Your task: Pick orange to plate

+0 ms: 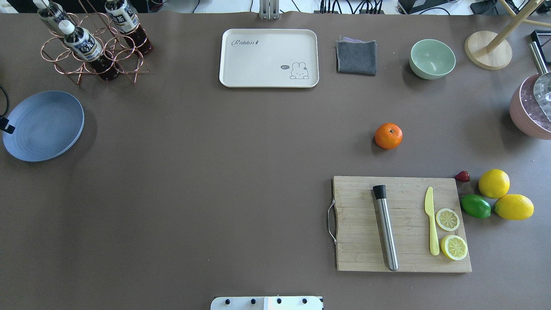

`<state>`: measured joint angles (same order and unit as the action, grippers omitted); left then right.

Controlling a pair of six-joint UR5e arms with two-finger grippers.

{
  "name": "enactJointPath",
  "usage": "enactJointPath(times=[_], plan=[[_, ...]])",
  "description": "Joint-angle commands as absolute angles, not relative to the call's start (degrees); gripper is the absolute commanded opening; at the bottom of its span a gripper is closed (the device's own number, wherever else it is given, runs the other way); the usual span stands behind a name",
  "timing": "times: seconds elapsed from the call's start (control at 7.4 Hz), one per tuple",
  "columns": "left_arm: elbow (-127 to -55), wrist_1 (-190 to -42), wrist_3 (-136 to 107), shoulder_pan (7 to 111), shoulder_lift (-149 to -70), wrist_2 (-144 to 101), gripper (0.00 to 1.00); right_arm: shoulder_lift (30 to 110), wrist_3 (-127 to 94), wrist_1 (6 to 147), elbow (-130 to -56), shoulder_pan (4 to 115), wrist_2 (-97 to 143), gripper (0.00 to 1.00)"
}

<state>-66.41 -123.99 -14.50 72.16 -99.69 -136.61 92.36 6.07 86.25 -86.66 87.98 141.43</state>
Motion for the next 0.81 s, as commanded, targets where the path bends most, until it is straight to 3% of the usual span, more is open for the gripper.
enactJointPath(times=[0.0, 0.27, 0.41, 0.68], plan=[[-65.75, -124.01, -15.55, 71.98, -100.28, -136.58, 0.65, 92.29, 6.06, 86.31, -87.01, 87.98, 141.5, 1.0], [-64.69, -124.01, -15.73, 71.72, -101.07, -136.58, 0.6, 92.29, 5.89, 86.31, -87.1, 87.89, 141.5, 1.0], [-64.6, -123.93, -15.73, 71.72, -101.42, -136.58, 0.48, 92.11, 5.89, 86.31, -87.1, 87.89, 141.5, 1.0], [-64.16, -123.84, -15.82, 71.72, -101.51, -136.58, 0.13, 91.93, 5.8, 86.22, -87.1, 87.72, 141.5, 1.0]])
